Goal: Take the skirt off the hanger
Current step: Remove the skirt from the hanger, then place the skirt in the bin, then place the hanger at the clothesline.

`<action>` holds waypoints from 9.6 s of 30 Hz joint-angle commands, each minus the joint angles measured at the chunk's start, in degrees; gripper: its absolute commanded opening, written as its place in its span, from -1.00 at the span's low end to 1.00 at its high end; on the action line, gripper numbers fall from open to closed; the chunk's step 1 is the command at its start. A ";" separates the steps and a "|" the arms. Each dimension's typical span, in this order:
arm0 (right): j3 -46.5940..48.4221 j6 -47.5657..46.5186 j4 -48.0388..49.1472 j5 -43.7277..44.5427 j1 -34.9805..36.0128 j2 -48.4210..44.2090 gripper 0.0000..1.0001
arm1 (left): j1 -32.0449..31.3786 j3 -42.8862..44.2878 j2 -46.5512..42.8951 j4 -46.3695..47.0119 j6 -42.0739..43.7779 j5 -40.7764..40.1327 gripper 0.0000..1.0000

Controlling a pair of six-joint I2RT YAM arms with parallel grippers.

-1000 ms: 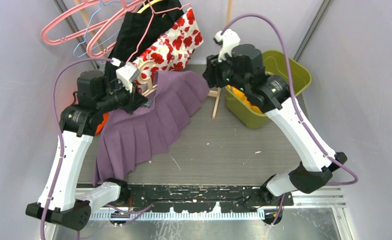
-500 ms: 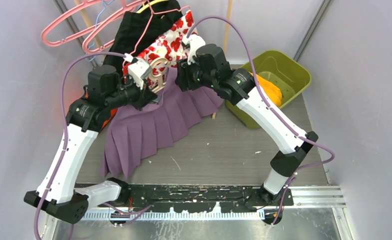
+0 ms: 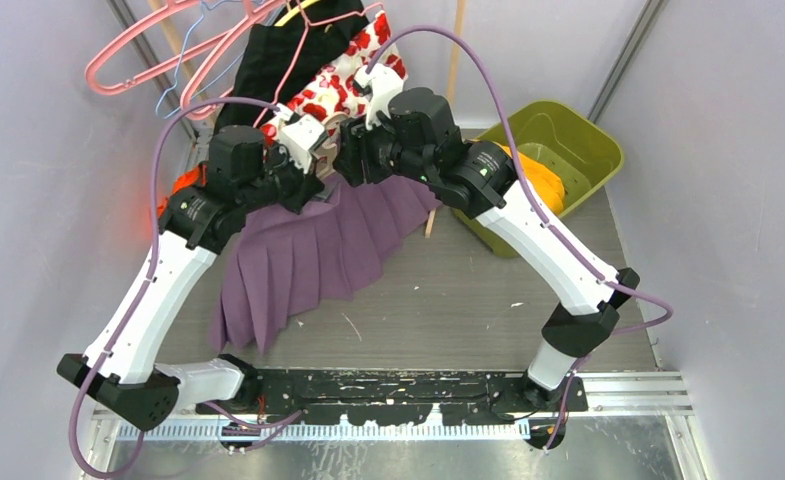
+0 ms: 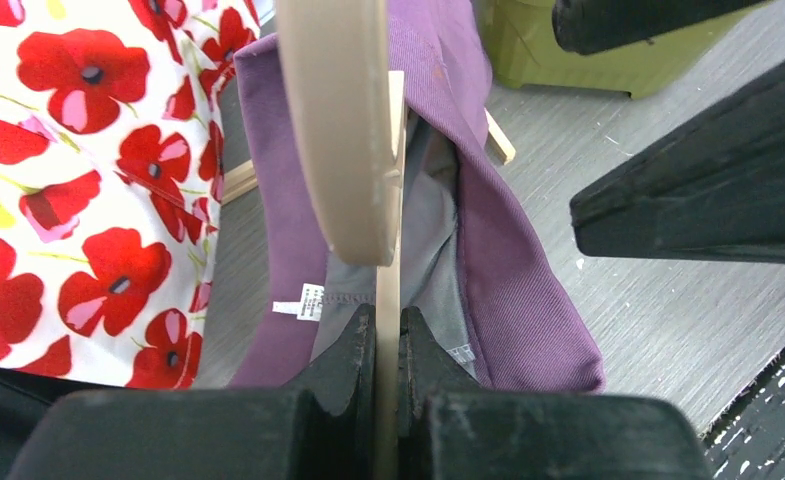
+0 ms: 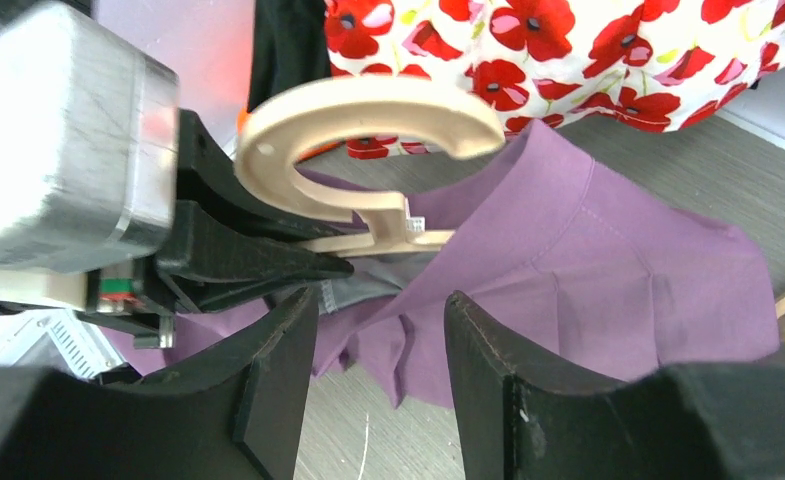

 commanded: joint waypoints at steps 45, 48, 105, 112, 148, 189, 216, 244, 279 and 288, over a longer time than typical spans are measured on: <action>-4.61 -0.48 12.34 27.23 0.17 -3.21 -0.98 | -0.74 3.49 -10.33 -7.51 4.15 -4.81 -1.00; -5.46 -5.38 15.65 32.46 0.20 -5.11 -0.98 | -0.73 1.45 -11.96 -9.79 4.73 -4.84 -1.00; -20.59 4.73 15.85 23.93 -11.56 -13.55 -0.98 | -0.67 19.37 1.39 24.46 -1.02 -4.18 -1.00; -19.32 4.32 14.00 20.40 -8.01 -13.89 -0.98 | -0.71 22.87 6.93 33.87 -5.40 -2.75 -1.00; 31.32 -49.87 64.64 39.31 -28.98 8.31 -0.98 | -0.66 -1.16 -20.65 6.96 2.06 -8.33 -1.00; -26.22 13.13 34.28 31.67 -42.91 -2.48 -0.98 | -0.66 -2.96 -15.36 8.40 1.87 -8.54 -1.00; -32.37 4.16 35.48 29.31 -38.35 -14.46 0.90 | -0.40 40.92 27.79 3.70 3.75 -1.29 -1.00; -30.22 3.97 38.85 29.01 -37.76 -12.11 0.87 | 1.47 60.76 43.29 11.86 -2.77 2.26 -1.00; -29.55 2.51 39.44 29.43 -37.75 -13.74 0.86 | 5.83 64.00 51.30 25.60 -18.45 9.31 -1.00; -30.46 2.80 39.96 26.07 -37.73 -12.55 0.86 | 6.37 65.55 54.33 29.54 -24.00 9.47 -1.00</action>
